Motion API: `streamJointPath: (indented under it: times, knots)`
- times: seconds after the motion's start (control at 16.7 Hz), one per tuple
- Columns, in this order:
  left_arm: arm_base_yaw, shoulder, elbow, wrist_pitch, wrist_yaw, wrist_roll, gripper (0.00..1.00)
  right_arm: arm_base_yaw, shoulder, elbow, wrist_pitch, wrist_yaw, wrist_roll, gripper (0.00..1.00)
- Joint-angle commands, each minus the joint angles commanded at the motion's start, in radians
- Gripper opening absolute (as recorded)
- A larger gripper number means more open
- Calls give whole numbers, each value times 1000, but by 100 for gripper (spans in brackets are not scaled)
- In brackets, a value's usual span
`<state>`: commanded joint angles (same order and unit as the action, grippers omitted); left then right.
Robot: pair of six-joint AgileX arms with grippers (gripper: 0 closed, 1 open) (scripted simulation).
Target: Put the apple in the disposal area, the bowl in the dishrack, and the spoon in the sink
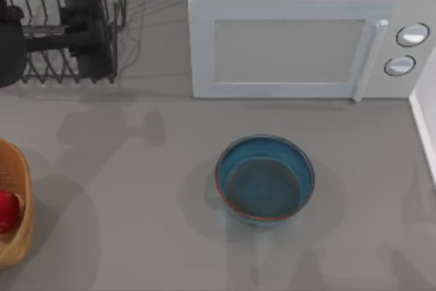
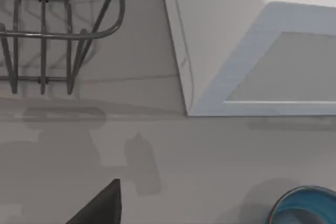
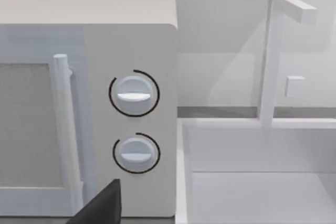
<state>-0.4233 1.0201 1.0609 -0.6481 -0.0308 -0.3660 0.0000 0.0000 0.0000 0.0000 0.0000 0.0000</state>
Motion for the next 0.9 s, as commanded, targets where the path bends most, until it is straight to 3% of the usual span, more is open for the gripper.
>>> streamJointPath:
  times: [0.54,0.9]
  knots:
    - [-344,914,900,-560,-26,-344,100,0,0,0,0,0,0,100]
    - [-503,1354,1353,-825,-39,-517,100,0,0,0,0,0,0,100]
